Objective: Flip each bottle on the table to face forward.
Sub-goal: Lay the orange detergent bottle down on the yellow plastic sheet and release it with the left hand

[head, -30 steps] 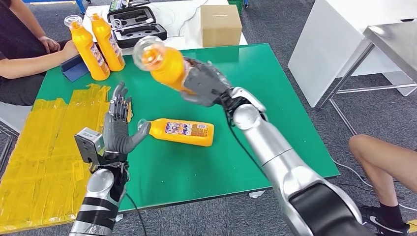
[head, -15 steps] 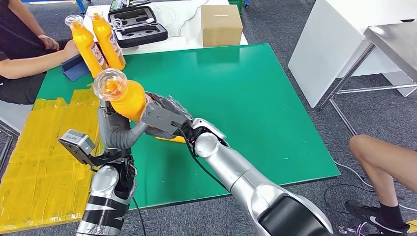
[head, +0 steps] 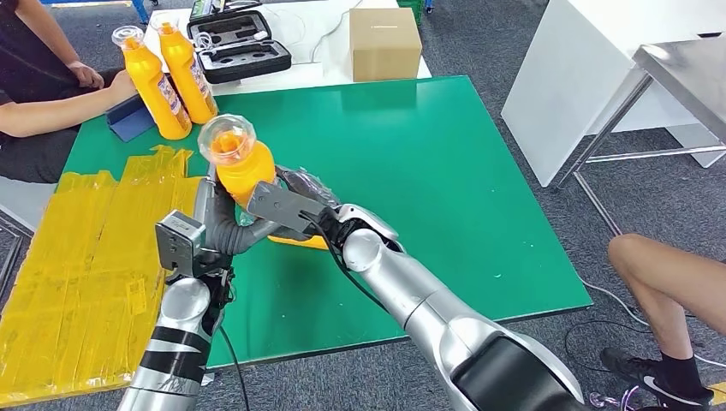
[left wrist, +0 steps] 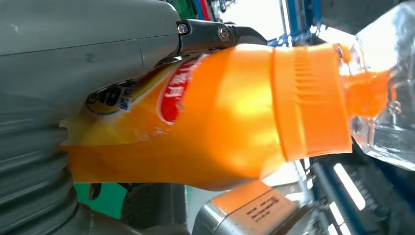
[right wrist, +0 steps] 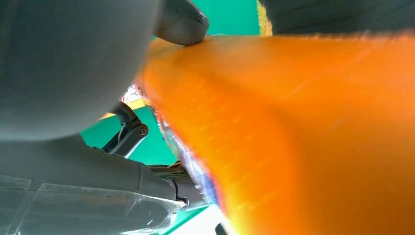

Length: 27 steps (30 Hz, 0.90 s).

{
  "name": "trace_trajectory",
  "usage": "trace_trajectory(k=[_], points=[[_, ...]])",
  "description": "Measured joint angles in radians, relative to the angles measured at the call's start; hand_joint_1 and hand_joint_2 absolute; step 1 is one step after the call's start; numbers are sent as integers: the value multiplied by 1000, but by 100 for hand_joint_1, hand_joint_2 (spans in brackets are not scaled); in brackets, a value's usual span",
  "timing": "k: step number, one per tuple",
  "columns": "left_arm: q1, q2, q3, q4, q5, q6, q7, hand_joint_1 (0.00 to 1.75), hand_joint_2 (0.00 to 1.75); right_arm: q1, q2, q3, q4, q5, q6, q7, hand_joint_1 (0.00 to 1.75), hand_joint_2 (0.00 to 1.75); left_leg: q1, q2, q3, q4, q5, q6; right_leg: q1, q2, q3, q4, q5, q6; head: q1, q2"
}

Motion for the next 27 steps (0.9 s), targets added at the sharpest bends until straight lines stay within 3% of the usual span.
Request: trace_trajectory(k=[2,3,25,27], points=[[-11,7,0,19,-10,-15,0,169,175,0,-1,3,0,3,1,6,175,175,0,0,0,0,0,0,0,0,0,0,0,0,0,0],[-15,11,0,27,-13,-25,0,175,175,0,-1,5,0,5,2,9,175,175,0,0,0,0,0,0,0,0,0,0,0,0,0,0],[-42,33,20,79,-37,-101,-3,175,175,1,-6,27,0,35,-4,37,172,175,0,0,0,0,0,0,0,0,0,0,0,0,0,0],[-43,33,21,81,-40,-101,-1,175,175,0,-8,29,0,45,-14,39,89,175,0,0,0,0,0,0,0,0,0,0,0,0,0,0]])
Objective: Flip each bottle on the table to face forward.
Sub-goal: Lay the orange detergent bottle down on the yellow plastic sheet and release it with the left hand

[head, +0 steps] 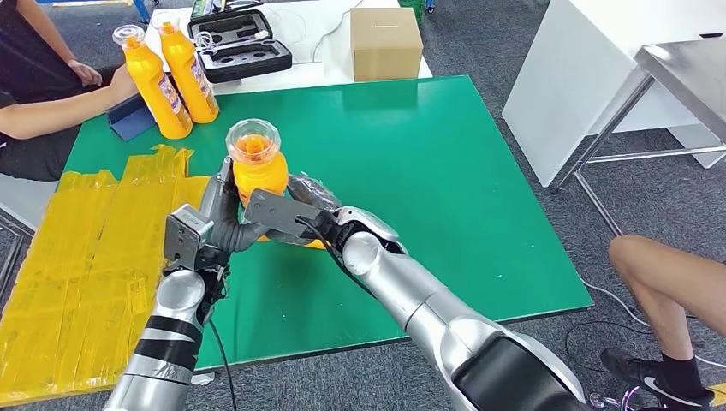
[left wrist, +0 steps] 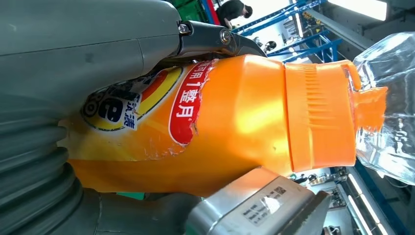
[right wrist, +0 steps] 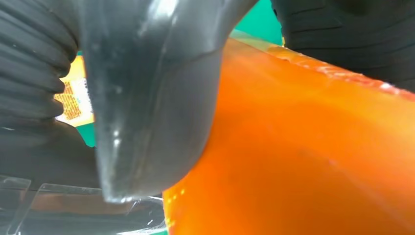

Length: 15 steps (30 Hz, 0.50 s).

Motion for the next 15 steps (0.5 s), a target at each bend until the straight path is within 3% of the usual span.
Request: trace_trajectory(k=[2,4,9,15], points=[[-2,1,0,2,-8,2,4,175,175,0,-2,2,-2,15,-20,1,4,87,0,0,0,0,0,0,0,0,0,0,0,0,0,0],[-3,2,0,3,-30,22,14,175,175,1,-6,4,-12,36,-53,7,0,0,0,0,0,0,0,0,0,0,0,0,0,0,0,0],[-1,19,17,5,-123,146,48,175,175,-6,-46,-8,-78,60,-86,20,0,0,0,0,0,0,0,0,0,0,0,0,0,0,0,0],[-3,38,39,5,-170,203,57,175,175,-8,-82,-21,-120,63,-84,21,0,0,0,0,0,0,0,0,0,0,0,0,0,0,0,0]])
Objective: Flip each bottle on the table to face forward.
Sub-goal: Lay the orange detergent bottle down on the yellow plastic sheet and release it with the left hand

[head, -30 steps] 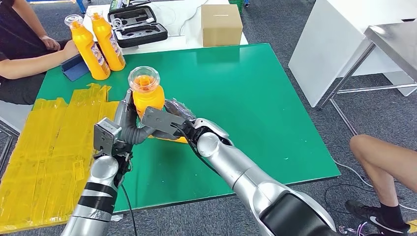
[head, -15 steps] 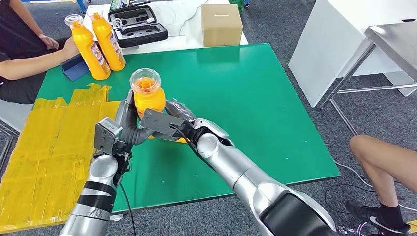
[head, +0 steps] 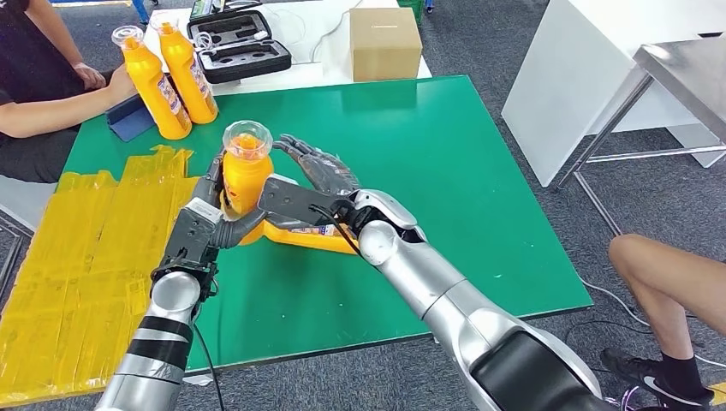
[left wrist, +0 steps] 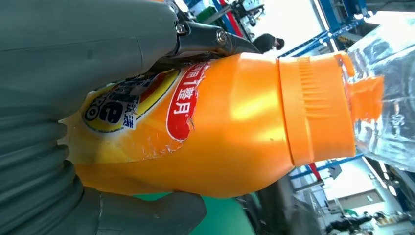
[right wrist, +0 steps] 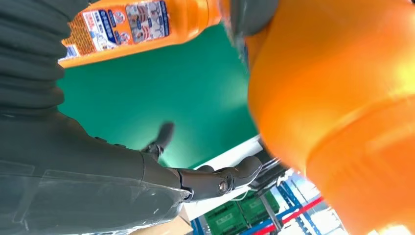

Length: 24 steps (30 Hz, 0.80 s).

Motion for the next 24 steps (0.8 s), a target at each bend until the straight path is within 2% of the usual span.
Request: trace_trajectory(k=[5,7,10,14,18,24], points=[[-3,56,43,19,-364,355,49,175,175,-9,-32,-29,-2,27,25,-7,0,0,0,0,0,0,0,0,0,0,0,0,0,0,0,0],[-18,94,82,65,-479,428,64,175,175,-10,-47,-34,8,46,36,-18,0,0,0,1,0,0,0,0,0,1,-1,0,0,0,0,0],[-48,140,137,174,-594,496,76,175,175,-10,-57,-33,34,67,45,-27,0,0,1,1,0,0,1,-2,1,0,-1,1,0,-1,0,0],[-77,174,173,318,-697,542,117,175,175,-10,-57,-27,76,83,52,-28,0,0,1,1,0,0,1,-2,0,0,-1,2,0,-1,0,0],[-101,185,181,424,-780,555,174,175,175,-8,-52,-13,119,92,58,-28,0,0,1,0,0,0,1,-2,0,0,-1,2,0,-1,0,0],[-129,186,185,502,-822,557,220,175,175,-7,-43,3,156,99,63,-28,0,0,0,0,-1,0,1,-2,0,0,-2,1,0,-1,0,0]])
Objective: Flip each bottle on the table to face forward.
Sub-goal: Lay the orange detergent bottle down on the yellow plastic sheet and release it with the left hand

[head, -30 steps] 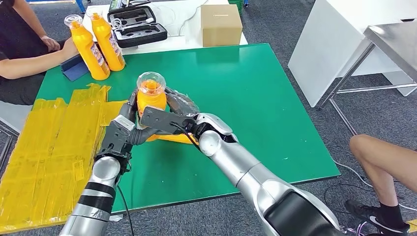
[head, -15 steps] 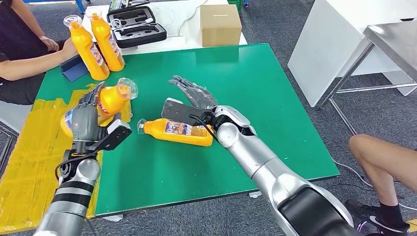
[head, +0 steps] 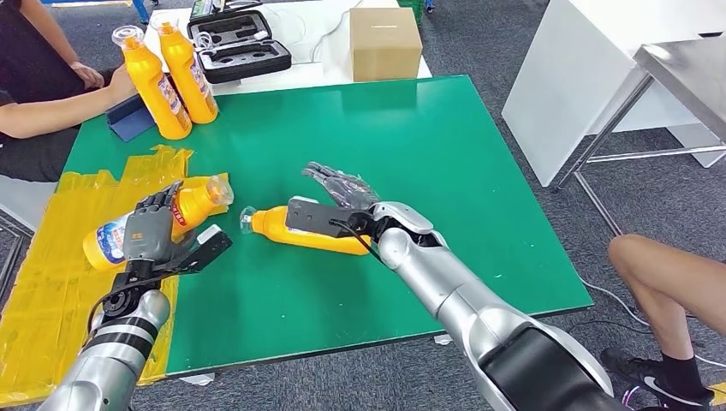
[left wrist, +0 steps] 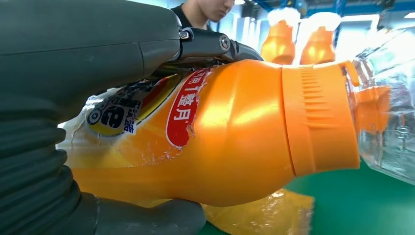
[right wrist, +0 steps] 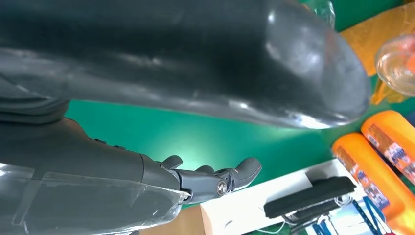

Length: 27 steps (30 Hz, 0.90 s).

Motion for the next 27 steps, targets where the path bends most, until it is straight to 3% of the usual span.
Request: trace_trajectory(k=[5,18,22,26,27], points=[[-46,-16,1,52,-29,0,37,175,175,4,19,25,21,10,13,0,0,0,0,0,0,0,0,0,0,0,0,0,0,0,0,0],[-169,-124,-16,156,-92,-17,102,175,175,17,55,80,60,22,19,0,0,0,0,-1,-1,0,0,0,0,0,-1,0,0,0,0,0],[-178,-134,-23,171,-108,-36,108,7,175,17,55,87,67,22,19,0,0,0,0,0,-1,0,0,0,0,0,-1,0,0,0,0,0],[-195,-136,-63,205,-197,-189,145,0,0,17,55,92,69,21,20,0,0,0,0,0,-1,0,0,0,0,0,-1,1,0,0,0,0],[-198,-137,-78,214,-221,-232,153,0,0,16,55,92,69,20,21,-1,0,0,0,0,-1,0,0,0,0,0,-1,1,0,0,0,0]])
